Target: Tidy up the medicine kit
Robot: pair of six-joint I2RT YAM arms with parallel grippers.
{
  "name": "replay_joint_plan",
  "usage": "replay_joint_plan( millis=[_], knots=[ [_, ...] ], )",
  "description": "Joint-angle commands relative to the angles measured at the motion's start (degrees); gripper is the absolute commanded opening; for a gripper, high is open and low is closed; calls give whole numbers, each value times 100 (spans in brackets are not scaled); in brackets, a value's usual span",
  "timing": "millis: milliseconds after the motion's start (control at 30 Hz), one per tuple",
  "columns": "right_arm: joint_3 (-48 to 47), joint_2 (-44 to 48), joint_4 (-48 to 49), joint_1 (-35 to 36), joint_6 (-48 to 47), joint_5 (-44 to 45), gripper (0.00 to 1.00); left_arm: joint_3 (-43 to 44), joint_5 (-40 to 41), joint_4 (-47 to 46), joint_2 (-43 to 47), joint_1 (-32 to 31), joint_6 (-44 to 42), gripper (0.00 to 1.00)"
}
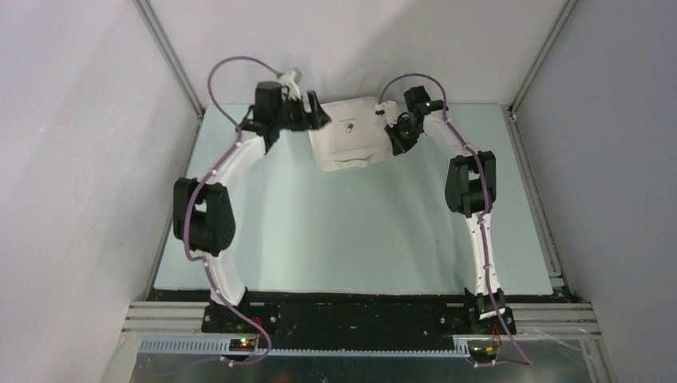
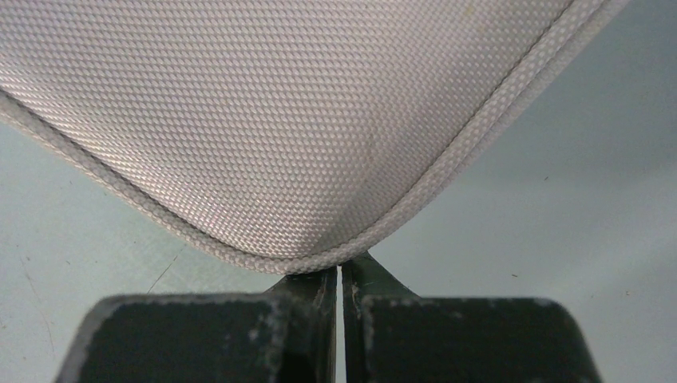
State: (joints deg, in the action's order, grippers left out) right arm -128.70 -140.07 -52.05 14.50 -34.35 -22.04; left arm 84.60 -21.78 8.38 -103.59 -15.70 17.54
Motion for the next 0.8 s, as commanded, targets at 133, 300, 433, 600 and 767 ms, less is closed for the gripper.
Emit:
replay_joint_plan(
  millis=[133,300,433,600,767],
  knots=[
    [208,190,5,74,-49,-19,0,2267,1067,289,-1907,618,255,80],
    [371,306,-55,124,-89,43,0,2681,560,-306,-2488,644,530,62],
    [508,374,-63,155,-111,89,0,2516,526,-421,-2658,626,983,45],
    [527,388,-70,167,-116,130,0,2026,599,-460,-2530,626,1282,19],
    [470,360,-60,161,-196,121,0,1136,207,-701,-1824,638,1959,0]
  ],
)
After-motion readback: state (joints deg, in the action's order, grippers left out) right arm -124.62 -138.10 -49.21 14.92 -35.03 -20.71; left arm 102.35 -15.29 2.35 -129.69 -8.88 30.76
